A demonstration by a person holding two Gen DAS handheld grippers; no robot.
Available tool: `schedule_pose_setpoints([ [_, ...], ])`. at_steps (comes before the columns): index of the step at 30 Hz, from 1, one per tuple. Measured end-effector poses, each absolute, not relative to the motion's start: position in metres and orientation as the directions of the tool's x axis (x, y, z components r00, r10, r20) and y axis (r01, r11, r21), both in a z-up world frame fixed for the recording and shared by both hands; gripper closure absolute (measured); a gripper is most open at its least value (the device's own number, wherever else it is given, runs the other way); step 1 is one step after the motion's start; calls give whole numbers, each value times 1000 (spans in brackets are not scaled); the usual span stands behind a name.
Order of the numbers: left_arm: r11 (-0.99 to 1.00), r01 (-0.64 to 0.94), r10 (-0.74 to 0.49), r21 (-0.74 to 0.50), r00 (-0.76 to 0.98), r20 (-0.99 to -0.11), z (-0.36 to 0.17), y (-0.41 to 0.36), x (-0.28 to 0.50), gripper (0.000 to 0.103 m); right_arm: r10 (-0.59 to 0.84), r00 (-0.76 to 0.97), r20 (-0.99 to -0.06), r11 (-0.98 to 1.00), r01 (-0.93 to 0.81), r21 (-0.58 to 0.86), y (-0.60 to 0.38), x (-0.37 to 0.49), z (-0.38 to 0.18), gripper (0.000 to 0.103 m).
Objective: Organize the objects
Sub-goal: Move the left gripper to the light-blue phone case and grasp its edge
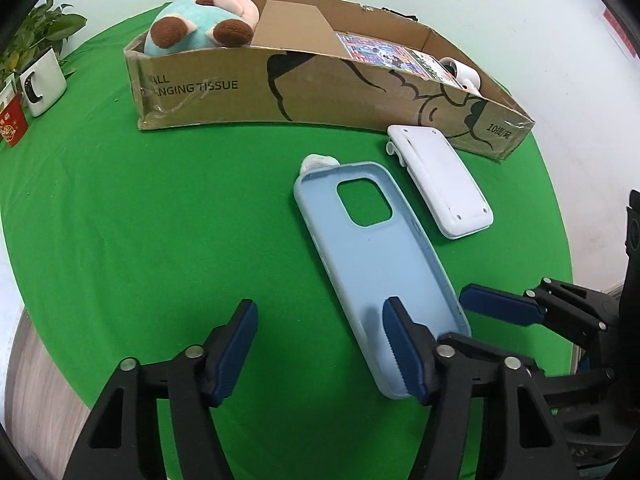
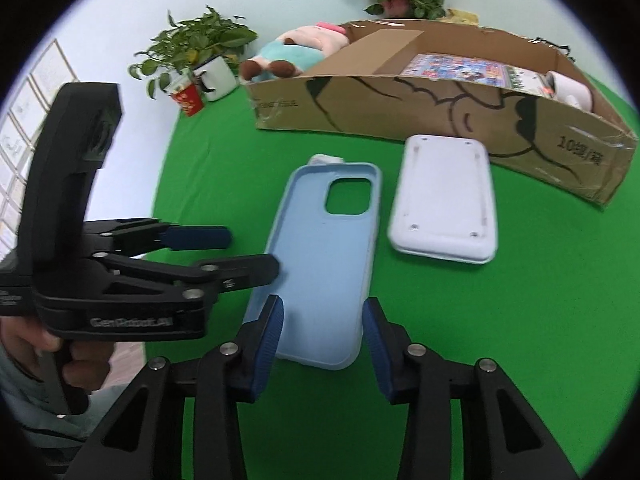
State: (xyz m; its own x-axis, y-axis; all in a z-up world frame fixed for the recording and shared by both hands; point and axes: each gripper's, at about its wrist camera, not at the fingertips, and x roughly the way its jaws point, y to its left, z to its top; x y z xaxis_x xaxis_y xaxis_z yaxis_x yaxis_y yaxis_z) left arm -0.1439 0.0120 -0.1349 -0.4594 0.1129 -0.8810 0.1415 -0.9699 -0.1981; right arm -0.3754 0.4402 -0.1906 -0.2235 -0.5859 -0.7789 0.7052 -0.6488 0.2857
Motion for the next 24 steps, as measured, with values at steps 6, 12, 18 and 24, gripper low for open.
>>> schedule_pose_setpoints([
  [6,-970,130,124,-207,-466,-876,-133,7,-145,64,-508,-280,-815,-714,665,217,442,-380,-195,70],
  [12,-972,115,132,-207,-464,-876,-133,12,-148,70,-550,-216,-807,-647,721,249,427,-365,-194,79],
  [18,-975,116,115,-190,-468,-876,-133,13,-143,76,-516,-239,-823,-697,676,241,424,-371,-199,83],
  [24,-983,121,62,-135,-479,-876,-133,19,-142,84,-485,-280,-829,-723,661,200,422,-369,-199,88],
])
